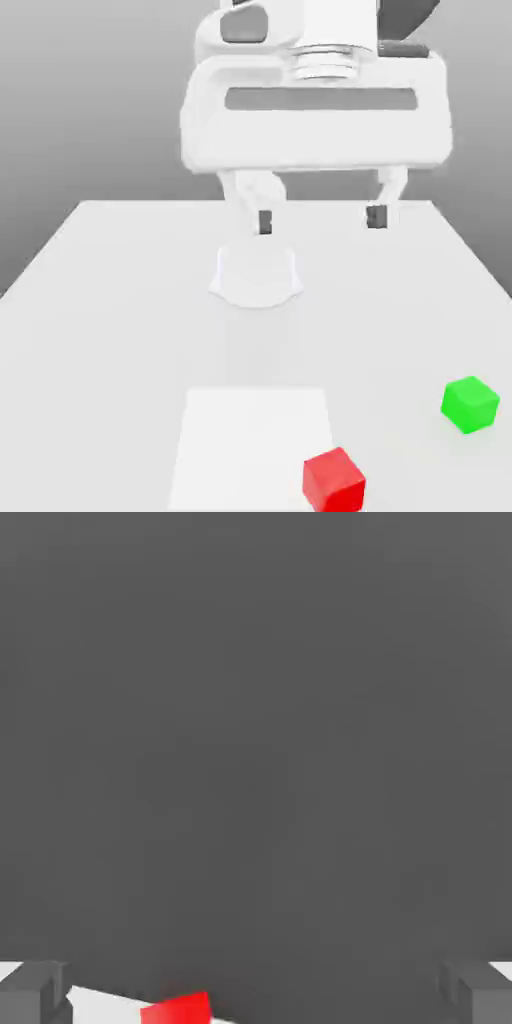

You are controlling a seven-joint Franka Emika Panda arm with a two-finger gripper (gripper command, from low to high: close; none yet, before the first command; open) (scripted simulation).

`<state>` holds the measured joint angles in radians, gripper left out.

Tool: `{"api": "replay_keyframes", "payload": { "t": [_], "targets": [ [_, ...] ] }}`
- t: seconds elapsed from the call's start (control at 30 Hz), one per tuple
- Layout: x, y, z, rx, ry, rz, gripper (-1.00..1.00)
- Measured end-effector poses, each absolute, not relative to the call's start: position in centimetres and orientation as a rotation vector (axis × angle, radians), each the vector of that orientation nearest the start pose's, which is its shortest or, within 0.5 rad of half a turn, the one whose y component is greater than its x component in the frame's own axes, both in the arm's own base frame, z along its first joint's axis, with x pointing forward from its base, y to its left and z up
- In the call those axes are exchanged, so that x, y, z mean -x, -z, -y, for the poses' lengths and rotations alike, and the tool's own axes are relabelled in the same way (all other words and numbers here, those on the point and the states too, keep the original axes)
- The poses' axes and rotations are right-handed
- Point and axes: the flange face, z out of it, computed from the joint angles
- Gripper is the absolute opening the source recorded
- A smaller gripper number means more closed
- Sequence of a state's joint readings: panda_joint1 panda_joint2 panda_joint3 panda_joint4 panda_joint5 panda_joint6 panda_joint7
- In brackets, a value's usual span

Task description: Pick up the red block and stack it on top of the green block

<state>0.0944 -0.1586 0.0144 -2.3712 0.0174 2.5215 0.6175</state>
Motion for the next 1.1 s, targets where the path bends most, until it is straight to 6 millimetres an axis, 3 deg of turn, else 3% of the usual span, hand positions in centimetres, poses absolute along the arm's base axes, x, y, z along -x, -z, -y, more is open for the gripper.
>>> {"api": "replay_keyframes", "payload": {
  "t": [0.17, 0.33, 0.5, 0.53, 0.73, 0.8, 0.9, 0.93, 1.1],
  "targets": [
    [-50.6, -32.5, -7.5, 2.994, 0.242, -0.663, 0.0],
    [-49.3, -23.1, -8.5, 3.078, 0.046, -0.566, 0.0],
    [-48.9, -15.8, -8.7, 3.094, 0.001, -0.542, 0.0],
    [-48.8, -14.9, -8.7, 3.094, 0.0, -0.542, -1.0],
    [-48.8, -14.5, -8.7, 3.095, 0.0, -0.542, -1.0],
    [-48.9, -15.8, -8.7, 3.095, -0.001, -0.541, -1.0],
    [-48.9, -19.5, -8.7, 3.094, -0.001, -0.542, -1.0],
    [-48.6, -20.5, -9.4, 3.098, -0.001, -0.513, -1.0],
    [-43.8, -22.7, -19.1, 3.135, -0.006, -0.062, -1.0]
  ]
}}
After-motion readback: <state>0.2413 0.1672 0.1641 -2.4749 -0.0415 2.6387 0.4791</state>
